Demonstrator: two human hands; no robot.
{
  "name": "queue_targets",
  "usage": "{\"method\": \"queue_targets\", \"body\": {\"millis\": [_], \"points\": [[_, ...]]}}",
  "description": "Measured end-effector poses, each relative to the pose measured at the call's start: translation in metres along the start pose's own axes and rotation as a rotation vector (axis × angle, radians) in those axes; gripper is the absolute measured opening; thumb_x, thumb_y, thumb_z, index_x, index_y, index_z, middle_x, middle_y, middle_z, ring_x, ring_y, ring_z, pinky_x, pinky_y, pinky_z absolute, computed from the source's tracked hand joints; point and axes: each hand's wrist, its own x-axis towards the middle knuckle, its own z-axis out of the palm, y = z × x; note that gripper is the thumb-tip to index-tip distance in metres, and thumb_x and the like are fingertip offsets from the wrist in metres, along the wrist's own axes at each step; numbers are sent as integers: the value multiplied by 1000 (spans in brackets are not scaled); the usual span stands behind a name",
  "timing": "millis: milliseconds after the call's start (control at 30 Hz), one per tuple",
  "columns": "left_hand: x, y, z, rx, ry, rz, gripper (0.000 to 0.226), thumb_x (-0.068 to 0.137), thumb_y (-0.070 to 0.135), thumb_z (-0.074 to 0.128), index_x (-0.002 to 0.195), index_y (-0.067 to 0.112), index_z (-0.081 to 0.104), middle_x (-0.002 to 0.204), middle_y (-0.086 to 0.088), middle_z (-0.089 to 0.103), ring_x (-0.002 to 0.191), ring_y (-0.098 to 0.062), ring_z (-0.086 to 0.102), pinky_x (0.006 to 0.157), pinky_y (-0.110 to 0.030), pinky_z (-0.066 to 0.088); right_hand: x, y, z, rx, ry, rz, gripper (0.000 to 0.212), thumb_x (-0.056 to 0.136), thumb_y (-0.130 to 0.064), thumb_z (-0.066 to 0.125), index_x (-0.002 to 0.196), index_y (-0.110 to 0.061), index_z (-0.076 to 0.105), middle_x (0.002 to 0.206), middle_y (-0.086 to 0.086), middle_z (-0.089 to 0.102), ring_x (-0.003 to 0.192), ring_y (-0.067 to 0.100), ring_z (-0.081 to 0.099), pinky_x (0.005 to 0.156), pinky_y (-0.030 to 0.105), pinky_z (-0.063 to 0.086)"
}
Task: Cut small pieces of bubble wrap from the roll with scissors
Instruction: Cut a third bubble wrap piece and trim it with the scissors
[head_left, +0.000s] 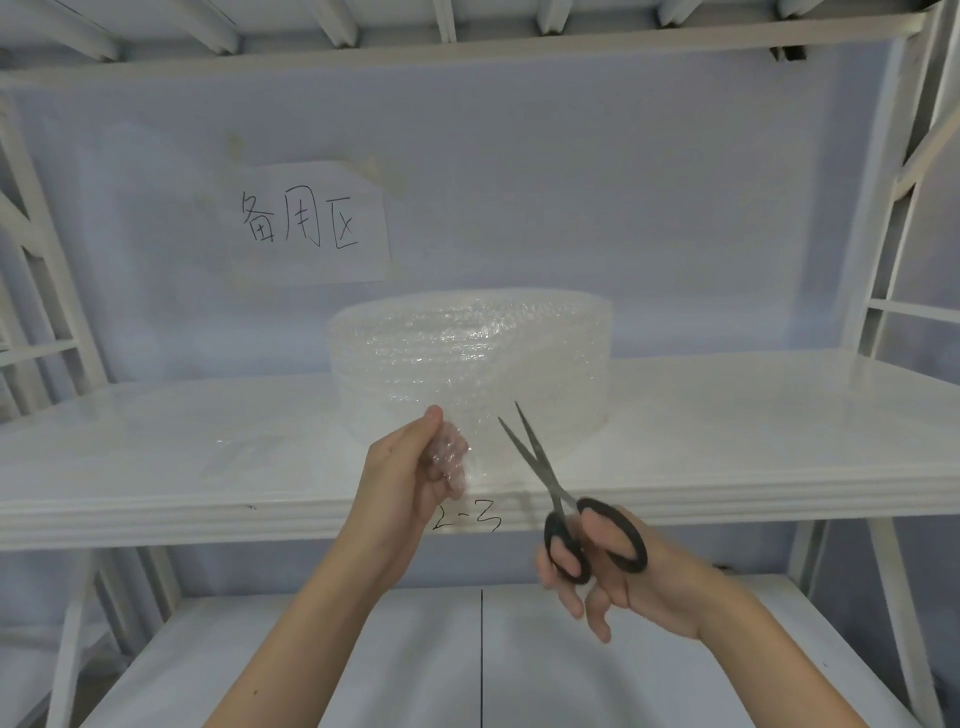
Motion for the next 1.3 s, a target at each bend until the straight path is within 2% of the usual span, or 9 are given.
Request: {"method": "queue_targets", "body": {"millis": [67,167,300,467,633,833,933,1067,1300], "points": [[-2,0,1,7,-24,-16,36,99,29,48,73,4,49,67,-6,39,56,-20,33,47,-21,38,8,-7,3,-19,17,-18,65,67,-70,69,71,-8,50,83,8,60,60,22,53,44,28,48],[-4,0,2,28,-91,-26,49,94,34,53,79,-12,50,60,-3,44,57,-22,31,48,-21,38,19,-15,5,-34,32,-8,67,64,-75,66,69,-10,52,83,6,61,59,20,54,42,27,48],[-8,1,2,96,-141,-27,43,87,38,53,70,-2,58,61,-10,39,52,-21,39,49,-22,39,33,-25,3,-36,35,-2,68,62,-78,64,68,-11,51,82,7,62,59,20,54,41,26,48],[-9,0,3,98,-148,-37,40,87,35,52,69,0,60,54,-4,49,46,-14,49,46,-17,42,43,-33,3,-67,25,18,69,61,-81,61,67,-12,51,79,6,62,59,19,54,42,26,48],[-8,0,2,94,-133,-13,42,86,39,52,68,3,63,59,-8,47,53,-18,45,47,-18,41,43,-30,1,-110,46,48,69,60,-81,62,66,-13,50,75,3,60,58,19,53,43,26,48],[-3,4,-2,73,-133,20,42,91,39,52,67,6,65,57,-6,49,53,-23,43,56,-33,34,38,-20,1,-125,55,54,68,62,-79,63,66,-12,51,78,6,59,58,21,54,43,26,48],[-6,4,0,68,-152,9,42,93,35,55,67,4,64,55,-4,50,51,-21,45,54,-28,39,42,-27,3,-128,66,26,70,61,-81,62,66,-12,49,78,6,60,58,21,53,44,27,48],[-11,3,3,35,-157,-4,41,92,30,47,68,-2,59,51,-5,50,46,-18,54,48,-20,44,49,-31,5,-127,81,6,72,59,-82,63,67,-12,50,78,9,60,59,21,53,44,28,48],[-11,2,4,34,-173,-18,41,90,33,51,68,-1,59,52,-5,53,47,-18,54,49,-20,44,49,-29,5,-97,77,10,71,58,-82,63,65,-12,50,75,6,59,57,20,52,41,27,47]]}}
